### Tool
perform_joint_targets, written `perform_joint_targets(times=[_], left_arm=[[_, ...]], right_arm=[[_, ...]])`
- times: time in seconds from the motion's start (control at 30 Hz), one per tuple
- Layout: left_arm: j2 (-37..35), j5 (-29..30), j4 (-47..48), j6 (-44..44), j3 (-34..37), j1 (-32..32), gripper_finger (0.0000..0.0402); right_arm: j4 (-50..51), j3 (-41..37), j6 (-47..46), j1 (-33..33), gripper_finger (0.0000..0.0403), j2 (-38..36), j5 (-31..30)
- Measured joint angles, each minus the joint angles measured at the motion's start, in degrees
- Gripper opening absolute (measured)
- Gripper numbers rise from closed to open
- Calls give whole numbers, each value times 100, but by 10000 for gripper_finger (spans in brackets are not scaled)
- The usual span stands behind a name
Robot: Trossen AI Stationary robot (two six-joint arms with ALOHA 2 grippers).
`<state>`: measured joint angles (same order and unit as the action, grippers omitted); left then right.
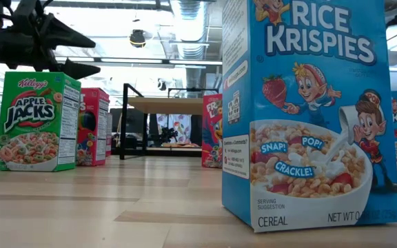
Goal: Stack cereal on shelf
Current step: Put the middle left red cereal box on the shelf
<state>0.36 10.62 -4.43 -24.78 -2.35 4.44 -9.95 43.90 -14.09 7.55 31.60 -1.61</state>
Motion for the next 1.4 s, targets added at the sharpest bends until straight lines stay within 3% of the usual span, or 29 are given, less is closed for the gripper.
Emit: perform_joint_targets(times=[0.37,0.6,0.73,1.17,1.4], left_arm=[[0,-1034,-71,-789,0,-5,289],[0,-890,-115,-1497,0,-1,289],[0,-479,-138,-1909,0,-1,289],[0,-197,-1352,-1863,-2,-1,289],[64,-194,-1316,-1718,-423,-1,289]], right_arm=[[2,0,1,-2,265,0,0],[3,-2,1,-2,265,0,2],[4,-2,1,-2,265,0,2],[3,-2,3,-2,265,0,4],[2,-2,12,-2,265,0,4]])
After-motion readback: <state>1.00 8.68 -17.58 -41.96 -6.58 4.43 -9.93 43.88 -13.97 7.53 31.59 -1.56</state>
